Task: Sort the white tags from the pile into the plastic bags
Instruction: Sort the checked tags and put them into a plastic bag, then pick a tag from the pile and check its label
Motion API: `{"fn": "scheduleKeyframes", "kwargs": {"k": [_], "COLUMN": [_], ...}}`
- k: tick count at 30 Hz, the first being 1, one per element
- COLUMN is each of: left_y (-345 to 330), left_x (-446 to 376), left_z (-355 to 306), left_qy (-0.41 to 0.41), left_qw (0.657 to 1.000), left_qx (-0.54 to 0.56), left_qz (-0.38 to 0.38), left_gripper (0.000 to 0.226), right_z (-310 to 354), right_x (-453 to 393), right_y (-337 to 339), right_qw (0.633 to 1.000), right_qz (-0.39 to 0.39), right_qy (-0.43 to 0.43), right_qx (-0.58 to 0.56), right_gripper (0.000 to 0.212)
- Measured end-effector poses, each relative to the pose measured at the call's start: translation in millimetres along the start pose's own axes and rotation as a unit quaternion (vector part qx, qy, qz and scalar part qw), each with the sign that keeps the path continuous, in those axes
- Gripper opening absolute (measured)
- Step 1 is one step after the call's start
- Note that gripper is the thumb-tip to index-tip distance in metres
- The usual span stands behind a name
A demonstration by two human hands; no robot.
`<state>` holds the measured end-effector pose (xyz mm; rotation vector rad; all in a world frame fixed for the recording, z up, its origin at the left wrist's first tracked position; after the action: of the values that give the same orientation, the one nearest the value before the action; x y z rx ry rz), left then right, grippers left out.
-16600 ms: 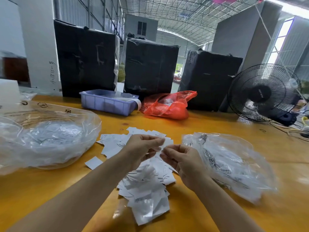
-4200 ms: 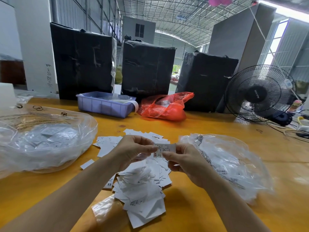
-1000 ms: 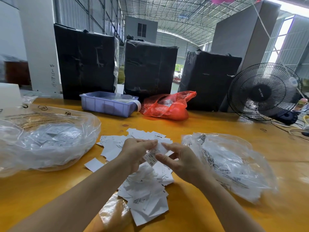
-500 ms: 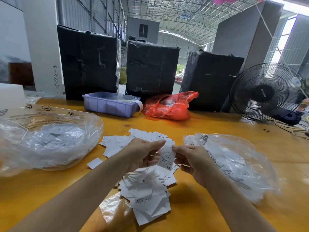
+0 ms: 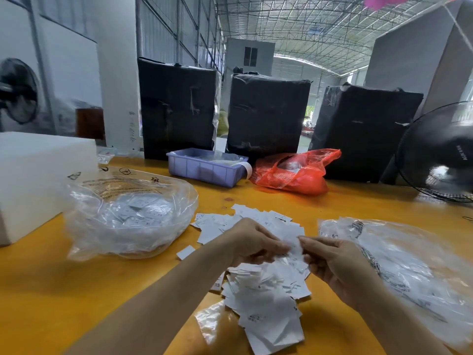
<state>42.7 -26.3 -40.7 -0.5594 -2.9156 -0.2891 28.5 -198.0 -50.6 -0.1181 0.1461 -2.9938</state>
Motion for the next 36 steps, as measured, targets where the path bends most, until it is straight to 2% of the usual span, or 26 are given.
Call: {"fn": "scheduleKeyframes", "kwargs": {"k": [2, 4, 6, 9, 11, 13, 16, 18, 19, 21, 22, 23, 25, 26, 27, 28, 29, 30, 32, 33, 36], "left_y": [20.4, 56.7, 103.5, 171.4, 199.0, 205.8, 192.1, 172.1, 159.2, 125.9, 105.8, 85.2, 50.7, 36.5, 24.0, 13.8, 6.0, 0.3, -4.3, -4.4, -0.4], "left_x": [2.8, 11.6, 29.5, 66.3, 84.2, 91.6, 83.6, 71.7, 64.2, 49.6, 44.9, 41.9, 34.5, 30.1, 25.6, 20.8, 16.3, 13.1, 8.5, 6.6, 2.2], "left_z": [-6.3, -14.8, -21.6, -18.4, -7.9, 2.3, 4.7, -11.3, -21.9, -39.1, -43.4, -45.0, -41.6, -37.6, -33.1, -28.7, -24.4, -21.1, -17.5, -16.5, -12.7], "left_qy": [-0.016, -0.038, -0.055, -0.021, 0.029, 0.09, 0.178, 0.169, 0.139, 0.072, 0.064, 0.065, 0.061, 0.053, 0.045, 0.035, 0.024, 0.014, -0.006, -0.016, -0.044], "left_qw": [0.996, 0.979, 0.935, 0.844, 0.794, 0.764, 0.737, 0.729, 0.747, 0.821, 0.855, 0.874, 0.885, 0.885, 0.884, 0.884, 0.885, 0.886, 0.889, 0.891, 0.899], "left_qx": [-0.043, -0.091, -0.153, -0.232, -0.272, -0.31, -0.387, -0.456, -0.478, -0.471, -0.458, -0.453, -0.458, -0.461, -0.465, -0.467, -0.466, -0.463, -0.458, -0.453, -0.433], "left_qz": [-0.07, -0.181, -0.315, -0.484, -0.543, -0.558, -0.525, -0.482, -0.442, -0.314, -0.234, -0.163, -0.061, -0.03, -0.012, -0.002, 0.0, -0.003, -0.02, -0.03, -0.055], "left_gripper": [0.012, 0.012, 0.01, 0.016, 0.02, 0.017, 0.023, 0.032, 0.032, 0.028, 0.026, 0.027, 0.031, 0.032, 0.032, 0.032, 0.03, 0.029, 0.027, 0.025, 0.02], "right_z": [-0.6, -0.3, 1.1, 4.0, 5.8, 7.3, 7.6, 7.2, 7.5, 11.9, 16.7, 23.5, 39.9, 46.4, 50.8, 52.5, 49.4, 41.9, 22.1, 15.0, 11.7], "right_x": [-1.3, -3.3, -3.3, -0.8, 1.2, 3.6, 5.1, 5.0, 4.5, 4.7, 5.5, 7.4, 12.9, 15.5, 16.4, 14.8, 10.9, 6.3, -0.3, -2.3, -7.5], "right_y": [2.3, 3.5, 2.7, -1.3, -3.2, -5.4, -7.3, -6.4, -5.2, -2.3, 0.9, 4.9, 21.3, 34.7, 51.0, 69.6, 87.8, 102.8, 118.0, 119.5, 122.9], "right_qw": [1.0, 0.998, 0.998, 0.996, 0.995, 0.994, 0.992, 0.988, 0.985, 0.973, 0.958, 0.929, 0.835, 0.788, 0.758, 0.751, 0.759, 0.761, 0.746, 0.747, 0.763], "right_qz": [-0.004, -0.006, -0.005, -0.002, -0.001, -0.002, -0.004, -0.008, -0.013, -0.037, -0.067, -0.112, -0.239, -0.3, -0.342, -0.359, -0.354, -0.329, -0.257, -0.238, -0.272], "right_qy": [0.005, 0.005, 0.003, 0.005, 0.014, 0.021, 0.03, 0.045, 0.058, 0.114, 0.164, 0.222, 0.32, 0.338, 0.321, 0.272, 0.188, 0.094, -0.055, -0.079, -0.028], "right_qx": [0.03, 0.057, 0.07, 0.086, 0.096, 0.104, 0.126, 0.149, 0.162, 0.196, 0.227, 0.273, 0.378, 0.419, 0.454, 0.483, 0.513, 0.551, 0.612, 0.615, 0.586], "right_gripper": [0.011, 0.013, 0.013, 0.013, 0.012, 0.011, 0.011, 0.01, 0.01, 0.011, 0.012, 0.012, 0.014, 0.014, 0.015, 0.015, 0.013, 0.01, 0.024, 0.027, 0.021]}}
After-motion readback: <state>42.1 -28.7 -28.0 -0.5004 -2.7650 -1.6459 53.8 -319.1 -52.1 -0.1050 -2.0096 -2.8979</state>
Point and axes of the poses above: each hand's wrist, its own x-axis away from the middle knuckle, its own y-axis out of the back of the hand, z = x × y, the point moved 3 cm from there along -x, towards the middle knuckle, and after that the axes turned 6 degrees about z, right-handed, at the moved point
